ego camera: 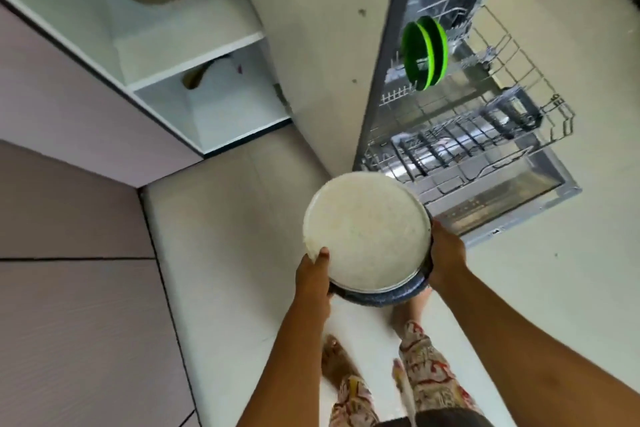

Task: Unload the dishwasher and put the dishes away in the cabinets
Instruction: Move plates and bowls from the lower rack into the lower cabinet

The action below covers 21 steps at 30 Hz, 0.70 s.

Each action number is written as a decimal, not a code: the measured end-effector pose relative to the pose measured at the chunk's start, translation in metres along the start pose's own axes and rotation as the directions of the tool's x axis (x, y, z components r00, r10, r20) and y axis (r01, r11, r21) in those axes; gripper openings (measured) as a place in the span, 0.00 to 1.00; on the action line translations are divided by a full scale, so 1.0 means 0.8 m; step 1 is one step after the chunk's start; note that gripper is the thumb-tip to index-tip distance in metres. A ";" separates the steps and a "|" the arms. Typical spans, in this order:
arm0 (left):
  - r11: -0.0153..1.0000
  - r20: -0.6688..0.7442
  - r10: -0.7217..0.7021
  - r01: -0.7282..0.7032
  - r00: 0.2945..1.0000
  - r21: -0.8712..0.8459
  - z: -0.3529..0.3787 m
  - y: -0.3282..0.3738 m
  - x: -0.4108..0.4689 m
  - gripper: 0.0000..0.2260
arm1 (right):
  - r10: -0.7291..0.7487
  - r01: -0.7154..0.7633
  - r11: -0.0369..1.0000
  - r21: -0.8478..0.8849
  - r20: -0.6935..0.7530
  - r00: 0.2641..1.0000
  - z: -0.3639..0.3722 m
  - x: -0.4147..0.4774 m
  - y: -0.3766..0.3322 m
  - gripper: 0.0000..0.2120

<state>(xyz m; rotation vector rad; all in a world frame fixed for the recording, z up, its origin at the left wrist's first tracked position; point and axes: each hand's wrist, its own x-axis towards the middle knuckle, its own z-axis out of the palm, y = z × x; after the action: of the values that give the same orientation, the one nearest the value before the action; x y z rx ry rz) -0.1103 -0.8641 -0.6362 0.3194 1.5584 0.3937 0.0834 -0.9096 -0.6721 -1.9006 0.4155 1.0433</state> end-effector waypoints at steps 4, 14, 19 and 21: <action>0.982 -0.058 0.021 -0.032 0.998 -0.186 -0.078 -0.009 -0.014 0.16 | 0.026 -0.006 0.988 -0.153 0.127 0.992 0.046 -0.063 0.035 0.11; 0.813 -0.292 0.176 -0.306 0.940 -0.495 -0.240 0.068 -0.007 0.17 | 0.199 0.096 0.925 -0.367 0.683 0.703 0.200 -0.169 0.030 0.13; 0.778 -0.338 0.250 -0.396 0.907 -0.487 -0.275 0.118 0.008 0.16 | 0.361 0.095 0.859 -0.504 0.724 0.587 0.253 -0.187 0.025 0.23; 0.772 -0.349 0.256 -0.408 0.901 -0.487 -0.279 0.139 0.020 0.16 | 0.405 0.068 0.851 -0.520 0.734 0.545 0.273 -0.182 0.023 0.26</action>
<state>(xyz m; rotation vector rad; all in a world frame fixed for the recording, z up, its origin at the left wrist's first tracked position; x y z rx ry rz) -0.3383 -0.7683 -0.6007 0.0888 1.5660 1.1892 -0.1223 -0.7552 -0.6174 -1.5145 -0.2733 2.2163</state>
